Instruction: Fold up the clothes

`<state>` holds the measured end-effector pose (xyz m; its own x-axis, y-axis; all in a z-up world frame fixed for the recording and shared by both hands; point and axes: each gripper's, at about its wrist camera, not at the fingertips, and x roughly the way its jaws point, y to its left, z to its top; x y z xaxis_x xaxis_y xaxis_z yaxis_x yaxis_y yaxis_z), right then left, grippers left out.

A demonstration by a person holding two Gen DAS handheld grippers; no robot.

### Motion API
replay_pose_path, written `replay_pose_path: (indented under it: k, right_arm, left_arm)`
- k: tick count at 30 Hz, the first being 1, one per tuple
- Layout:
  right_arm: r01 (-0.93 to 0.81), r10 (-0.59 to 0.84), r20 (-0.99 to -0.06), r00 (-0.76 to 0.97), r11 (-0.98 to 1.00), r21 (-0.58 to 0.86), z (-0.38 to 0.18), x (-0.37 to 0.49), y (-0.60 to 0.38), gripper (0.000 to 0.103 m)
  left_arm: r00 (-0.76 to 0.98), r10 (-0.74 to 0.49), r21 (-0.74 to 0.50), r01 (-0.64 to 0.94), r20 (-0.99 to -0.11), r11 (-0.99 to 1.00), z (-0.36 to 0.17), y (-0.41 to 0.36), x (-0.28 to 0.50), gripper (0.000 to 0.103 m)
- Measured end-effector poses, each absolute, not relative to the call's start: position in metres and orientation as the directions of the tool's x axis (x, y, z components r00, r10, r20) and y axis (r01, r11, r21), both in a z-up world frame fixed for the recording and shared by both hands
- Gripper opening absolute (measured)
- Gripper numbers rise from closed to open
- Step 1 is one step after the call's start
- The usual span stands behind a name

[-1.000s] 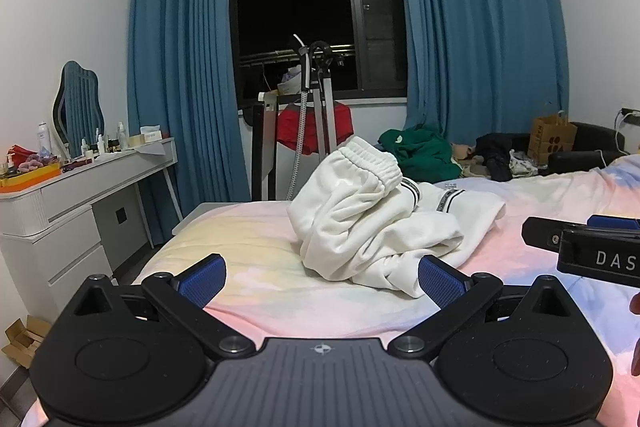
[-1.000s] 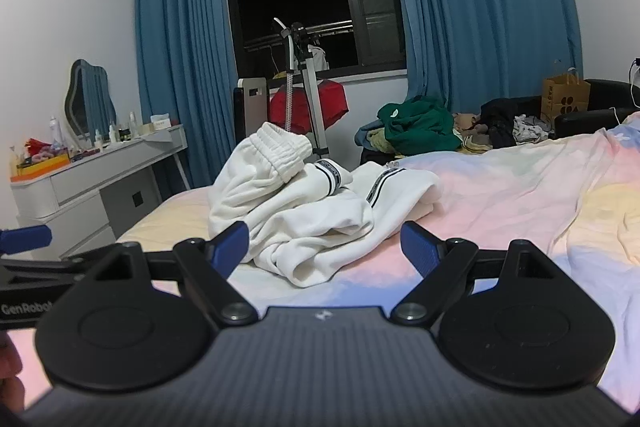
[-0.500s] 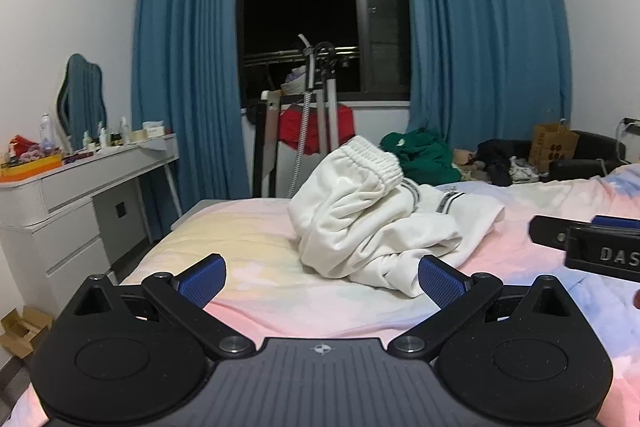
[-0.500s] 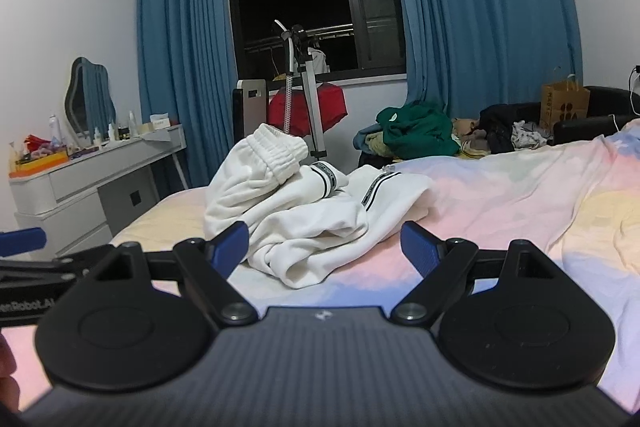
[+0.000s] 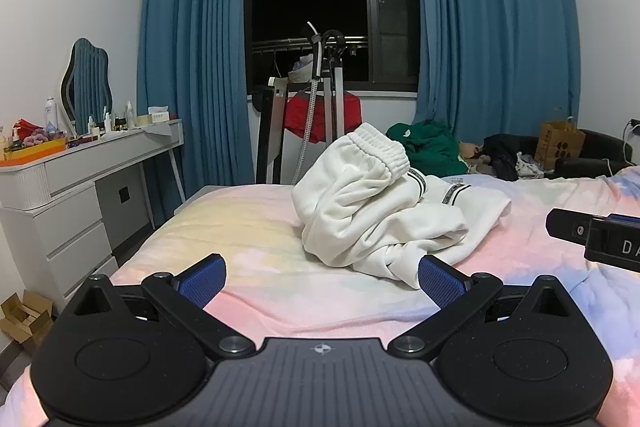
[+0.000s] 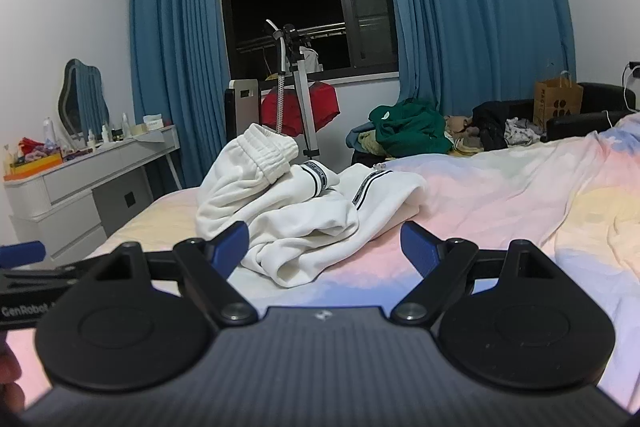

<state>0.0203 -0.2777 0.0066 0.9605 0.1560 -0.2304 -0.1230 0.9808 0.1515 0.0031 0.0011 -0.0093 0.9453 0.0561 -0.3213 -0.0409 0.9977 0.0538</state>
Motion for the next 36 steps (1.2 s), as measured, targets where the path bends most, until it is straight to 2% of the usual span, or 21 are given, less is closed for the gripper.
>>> replay_pose_path:
  k: [17, 24, 31, 36]
  right_arm:
    - [-0.13, 0.168, -0.25, 0.954, 0.978, 0.162, 0.005, 0.027, -0.272, 0.084]
    - [-0.161, 0.225, -0.271, 0.936, 0.957, 0.239, 0.001, 0.033, -0.275, 0.084]
    - [-0.19, 0.25, -0.228, 0.941, 0.948, 0.253, 0.002, 0.033, -0.278, 0.084]
    - [-0.214, 0.282, -0.248, 0.927, 0.939, 0.269, -0.001, 0.039, -0.278, 0.084]
  left_arm:
    - [0.924, 0.108, 0.042, -0.1, -0.367, 0.994, -0.016, 0.01, 0.01, 0.103]
    - [0.912, 0.131, 0.032, -0.128, -0.388, 0.991, -0.026, 0.014, 0.02, 0.103]
    - [0.905, 0.15, 0.032, -0.149, -0.398, 0.988, -0.033, 0.016, 0.036, 0.103]
    - [0.904, 0.069, 0.086, -0.036, -0.422, 0.996, -0.034, -0.004, 0.071, 0.103]
